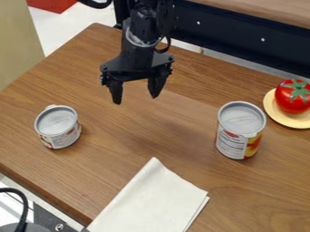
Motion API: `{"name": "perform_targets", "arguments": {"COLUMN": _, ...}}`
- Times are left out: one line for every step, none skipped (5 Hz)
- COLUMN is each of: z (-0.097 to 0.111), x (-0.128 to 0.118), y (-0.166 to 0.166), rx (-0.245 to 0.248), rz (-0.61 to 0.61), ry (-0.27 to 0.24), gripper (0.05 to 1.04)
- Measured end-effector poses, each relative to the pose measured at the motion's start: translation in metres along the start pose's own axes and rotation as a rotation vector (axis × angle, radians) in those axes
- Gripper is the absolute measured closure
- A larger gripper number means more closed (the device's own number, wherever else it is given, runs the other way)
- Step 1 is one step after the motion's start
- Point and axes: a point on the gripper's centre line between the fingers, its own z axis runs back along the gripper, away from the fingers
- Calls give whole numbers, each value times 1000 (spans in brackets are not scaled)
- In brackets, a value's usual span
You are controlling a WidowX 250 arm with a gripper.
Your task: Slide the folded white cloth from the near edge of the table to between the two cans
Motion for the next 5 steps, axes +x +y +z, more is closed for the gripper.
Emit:
{"name": "perform_targets", "arguments": {"z": -7, "x": -6, "y": 1, "rx": 16, "rz": -14, "ry": 18, "gripper": 85}}
{"name": "perform_targets", "arguments": {"z": -15, "x": -27, "y": 6, "rx": 29, "rz": -108, "ry": 39, "gripper": 85}}
{"name": "perform_targets", "arguments": {"z": -8, "x": -48, "y": 8, "rx": -14, "rz": -233, "ry": 43, "gripper": 85}}
{"name": "perform_targets", "arguments": {"z": -3, "x": -76, "y": 11, "rx": -84, "rz": -382, "ry": 63, "gripper": 117}}
{"name": "perform_targets", "arguments": {"z": -4, "x": -98, "y": 10, "rx": -128, "rz": -450, "ry": 102, "gripper": 368}}
